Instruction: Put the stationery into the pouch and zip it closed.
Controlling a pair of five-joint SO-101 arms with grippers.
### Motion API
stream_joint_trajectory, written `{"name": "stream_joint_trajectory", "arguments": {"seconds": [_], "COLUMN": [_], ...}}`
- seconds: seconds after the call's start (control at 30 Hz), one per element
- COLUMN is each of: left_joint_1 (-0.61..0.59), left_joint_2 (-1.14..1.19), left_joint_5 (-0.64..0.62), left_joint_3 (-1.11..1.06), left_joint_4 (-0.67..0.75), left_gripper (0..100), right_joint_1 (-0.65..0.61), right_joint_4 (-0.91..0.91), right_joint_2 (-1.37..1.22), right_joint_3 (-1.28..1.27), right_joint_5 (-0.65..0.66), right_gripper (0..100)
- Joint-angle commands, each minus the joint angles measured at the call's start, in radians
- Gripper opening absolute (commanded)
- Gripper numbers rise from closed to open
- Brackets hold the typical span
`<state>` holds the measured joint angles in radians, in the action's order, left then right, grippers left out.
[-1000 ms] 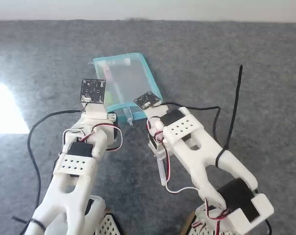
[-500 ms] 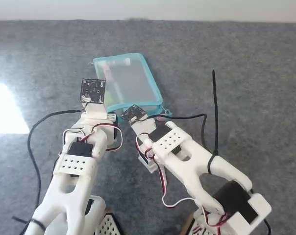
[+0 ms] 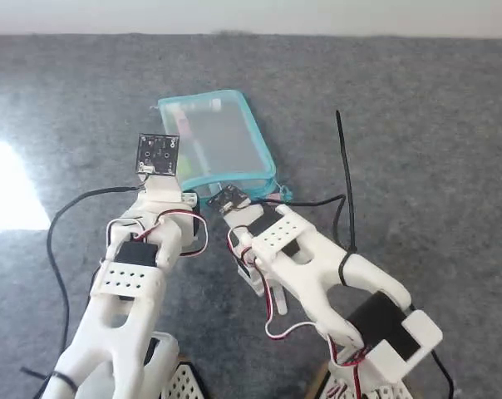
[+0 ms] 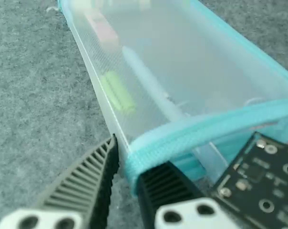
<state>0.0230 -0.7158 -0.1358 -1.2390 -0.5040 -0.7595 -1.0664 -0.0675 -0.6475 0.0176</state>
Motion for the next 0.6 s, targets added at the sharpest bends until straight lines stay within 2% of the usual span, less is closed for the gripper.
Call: {"name": "stream_joint_trajectory", "arguments": {"seconds": [0.0,0.13,0.37,0.47,0.57], "left_joint_1": [0.006,0.011,0.012,0.012,0.012], "left_joint_2": [-0.006,-0.006,-0.006,-0.006,-0.005], "left_joint_5": [0.005,0.005,0.005,0.005,0.005], "left_joint_3": [0.01,0.01,0.012,0.018,0.019], "left_joint_4": [0.015,0.015,0.015,0.015,0.015], "left_gripper": [1,1,1,1,1], "right_joint_1": [0.001,0.016,0.166,0.248,0.277], "right_joint_4": [-0.002,-0.008,-0.166,-0.274,-0.4], "right_joint_2": [-0.045,-0.045,0.001,0.097,0.231], "right_joint_3": [0.005,0.005,0.072,0.14,0.212], "right_joint_5": [-0.012,0.0,0.193,0.258,0.342], "right_gripper": [9.4,0.2,0.7,0.7,0.7]}}
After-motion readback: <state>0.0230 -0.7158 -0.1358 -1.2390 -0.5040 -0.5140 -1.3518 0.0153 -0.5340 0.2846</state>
